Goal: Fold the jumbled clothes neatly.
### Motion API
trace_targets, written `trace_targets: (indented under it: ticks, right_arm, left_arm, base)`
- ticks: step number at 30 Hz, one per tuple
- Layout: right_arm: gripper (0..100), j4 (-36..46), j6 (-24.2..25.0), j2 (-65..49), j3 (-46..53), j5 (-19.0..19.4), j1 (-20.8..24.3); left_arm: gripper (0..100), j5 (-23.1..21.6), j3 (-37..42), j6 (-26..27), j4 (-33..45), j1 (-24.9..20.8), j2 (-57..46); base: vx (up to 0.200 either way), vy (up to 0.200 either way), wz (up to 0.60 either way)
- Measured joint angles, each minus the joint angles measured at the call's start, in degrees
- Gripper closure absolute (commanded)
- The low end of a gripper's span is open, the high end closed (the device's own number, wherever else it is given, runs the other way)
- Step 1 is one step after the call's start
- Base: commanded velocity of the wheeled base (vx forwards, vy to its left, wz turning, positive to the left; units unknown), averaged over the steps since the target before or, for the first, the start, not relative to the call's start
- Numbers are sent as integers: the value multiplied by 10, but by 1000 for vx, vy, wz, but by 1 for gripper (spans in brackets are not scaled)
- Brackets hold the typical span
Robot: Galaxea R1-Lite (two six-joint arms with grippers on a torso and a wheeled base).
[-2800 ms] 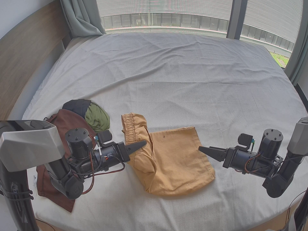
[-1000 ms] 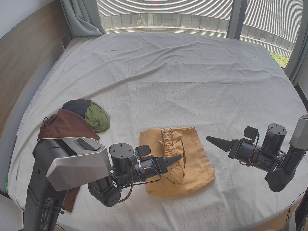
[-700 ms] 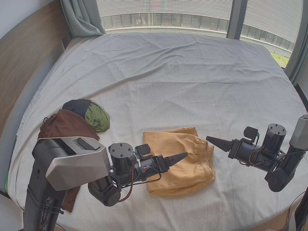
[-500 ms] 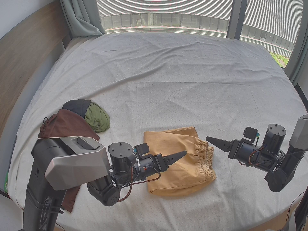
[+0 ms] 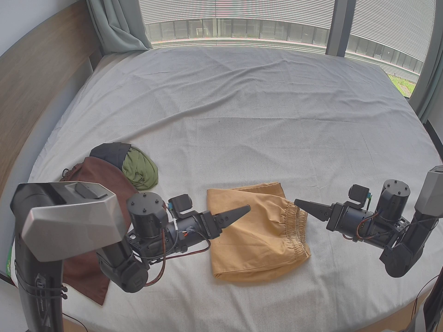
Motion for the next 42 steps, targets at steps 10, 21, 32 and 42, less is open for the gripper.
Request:
trace_targets:
  ticks: [10,21,32,42]
  right_arm:
    - [0,0,0,-1,1,-1,2]
    - [0,0,0,-13,3,-3,11]
    - [0,0,0,-20,6,-4,15]
    - [0,0,0,-20,9,-5,18]
  left_arm:
    - [0,-9,79,42,0,51,-74]
    - [0,-47,176,149,0,134,-149]
    - [0,-85,227,209,0,199,-219]
    - [0,-143,297,340,0,267,-260]
  base:
    - [0,0,0]
    - [0,0,0]
    - [0,0,0]
    - [0,0,0]
